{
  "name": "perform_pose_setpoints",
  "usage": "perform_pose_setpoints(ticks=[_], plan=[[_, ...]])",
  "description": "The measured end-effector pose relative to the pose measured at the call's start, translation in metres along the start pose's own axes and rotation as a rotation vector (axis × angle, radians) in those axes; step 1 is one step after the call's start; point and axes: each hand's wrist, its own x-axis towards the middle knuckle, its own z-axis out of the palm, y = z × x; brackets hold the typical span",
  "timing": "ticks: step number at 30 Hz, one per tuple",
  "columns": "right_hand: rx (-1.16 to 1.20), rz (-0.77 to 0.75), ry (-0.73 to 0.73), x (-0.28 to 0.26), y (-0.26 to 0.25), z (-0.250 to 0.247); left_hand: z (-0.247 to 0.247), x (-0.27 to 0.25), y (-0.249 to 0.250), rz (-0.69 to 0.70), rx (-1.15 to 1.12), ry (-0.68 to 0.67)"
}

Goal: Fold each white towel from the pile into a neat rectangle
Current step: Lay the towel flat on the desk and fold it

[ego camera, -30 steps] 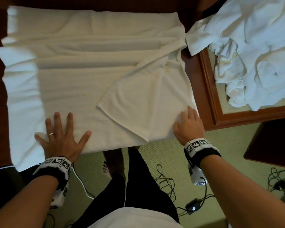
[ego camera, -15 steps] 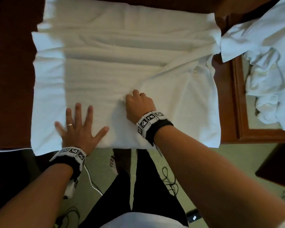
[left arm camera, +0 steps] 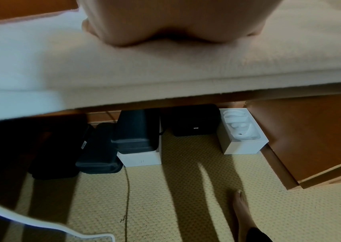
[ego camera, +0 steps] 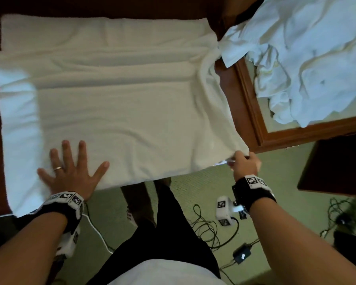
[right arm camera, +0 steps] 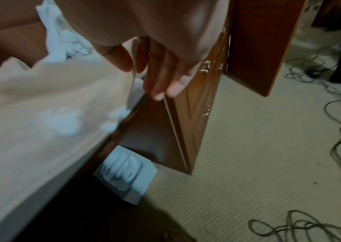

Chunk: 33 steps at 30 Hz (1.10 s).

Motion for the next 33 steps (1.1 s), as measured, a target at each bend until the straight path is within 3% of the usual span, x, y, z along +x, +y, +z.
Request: perform_pose_setpoints(ticks=[3, 5, 8, 10, 12, 15, 18, 21, 23, 28, 31, 33], plan=[[-0.296, 0.001, 0.165, 0.0, 0.033, -0.024, 0.0, 0.001, 0.0, -0.002, 0.003, -0.011], [-0.469, -0.245, 0.175, -0.009, 0.035, -0.023, -0.001, 0.001, 0.001, -0.002, 0.006, -0.023], [-0.854, -0.595, -0.158, -0.012, 0.031, -0.013, -0.003, 0.0, -0.002, 0.011, 0.004, -0.031], [-1.028, -0.594, -0.287, -0.002, 0.031, -0.011, -0.005, 0.0, -0.007, 0.011, 0.005, -0.036], [-1.028, -0.542, -0.236, 0.002, 0.019, -0.008, -0.005, 0.0, -0.011, 0.001, 0.013, -0.034], [-0.973, -0.684, -0.184, 0.0, -0.008, 0.013, -0.01, 0.002, -0.009, 0.019, -0.015, 0.051], [-1.113, -0.842, -0.401, 0.004, -0.029, 0.045, -0.018, 0.009, -0.006, 0.022, -0.031, 0.083], [-1.24, -0.718, -0.595, 0.024, -0.04, 0.073, -0.023, 0.025, -0.01, 0.012, 0.015, 0.053], [-1.24, -0.691, -0.643, 0.041, -0.052, 0.087, -0.029, 0.042, -0.014, 0.03, 0.049, 0.062], [-1.191, -0.786, -0.633, 0.075, -0.089, 0.121, -0.057, 0.08, -0.011, 0.099, -0.022, 0.126], [-1.09, -0.952, -0.574, 0.065, -0.089, 0.118, -0.054, 0.067, -0.007, 0.23, 0.027, 0.229], [-1.087, -1.088, -0.658, 0.048, -0.071, 0.101, -0.036, 0.044, -0.009, 0.303, 0.112, 0.2]])
